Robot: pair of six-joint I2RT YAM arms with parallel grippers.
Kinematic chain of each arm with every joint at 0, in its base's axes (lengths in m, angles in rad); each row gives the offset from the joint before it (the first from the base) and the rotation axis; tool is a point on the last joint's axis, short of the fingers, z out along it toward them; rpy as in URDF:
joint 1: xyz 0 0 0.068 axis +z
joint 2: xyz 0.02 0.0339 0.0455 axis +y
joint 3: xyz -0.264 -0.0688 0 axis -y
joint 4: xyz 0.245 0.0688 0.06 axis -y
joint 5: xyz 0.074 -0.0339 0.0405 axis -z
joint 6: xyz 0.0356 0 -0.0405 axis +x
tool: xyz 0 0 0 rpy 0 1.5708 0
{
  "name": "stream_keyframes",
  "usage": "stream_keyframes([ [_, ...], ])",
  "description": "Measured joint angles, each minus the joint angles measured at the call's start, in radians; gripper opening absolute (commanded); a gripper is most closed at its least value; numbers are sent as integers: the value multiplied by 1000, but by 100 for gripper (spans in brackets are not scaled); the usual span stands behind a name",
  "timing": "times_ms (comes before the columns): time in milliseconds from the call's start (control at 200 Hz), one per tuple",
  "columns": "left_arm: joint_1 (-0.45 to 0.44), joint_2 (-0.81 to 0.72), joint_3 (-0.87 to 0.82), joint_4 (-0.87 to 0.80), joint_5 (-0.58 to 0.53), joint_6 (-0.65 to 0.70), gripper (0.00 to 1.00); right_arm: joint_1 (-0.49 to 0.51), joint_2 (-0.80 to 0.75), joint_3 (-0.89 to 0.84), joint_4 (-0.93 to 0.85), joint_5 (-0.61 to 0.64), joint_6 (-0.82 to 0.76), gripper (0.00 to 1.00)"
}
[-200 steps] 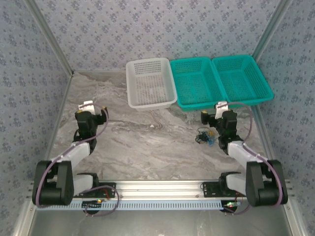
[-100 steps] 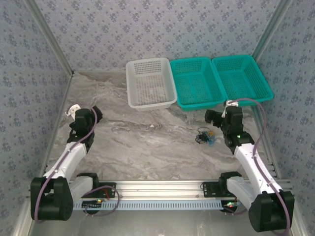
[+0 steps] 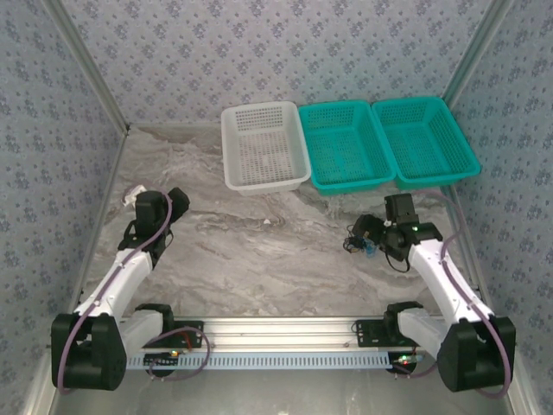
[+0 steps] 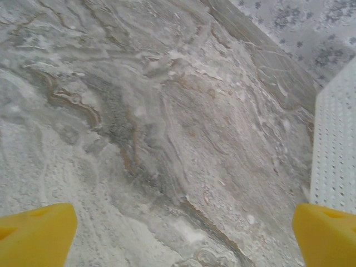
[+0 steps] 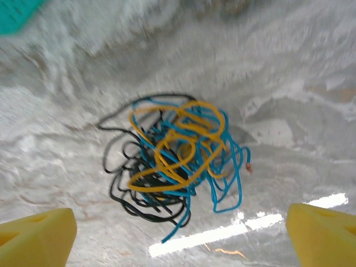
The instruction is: Untangle the cables
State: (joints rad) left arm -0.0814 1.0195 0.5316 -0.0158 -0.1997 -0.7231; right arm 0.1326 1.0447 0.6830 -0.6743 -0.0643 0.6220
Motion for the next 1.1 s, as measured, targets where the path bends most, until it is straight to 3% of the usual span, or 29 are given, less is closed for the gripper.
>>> stream_keyframes([
  [260,0,0,13,-8,80,0,99,84,171,43,-24,4,-10,93],
  [505,0,4,23,-34,129,8,99,87,249,66,16,73,-21,86],
  [740,-6,14,48,-50,195,26,99,84,310,73,65,87,-71,68],
  [1024,-85,-5,47,-98,209,-3,99,109,317,56,155,68,-92,27],
  [1099,-123,-28,29,-90,207,-38,99,124,323,50,172,48,-98,22],
])
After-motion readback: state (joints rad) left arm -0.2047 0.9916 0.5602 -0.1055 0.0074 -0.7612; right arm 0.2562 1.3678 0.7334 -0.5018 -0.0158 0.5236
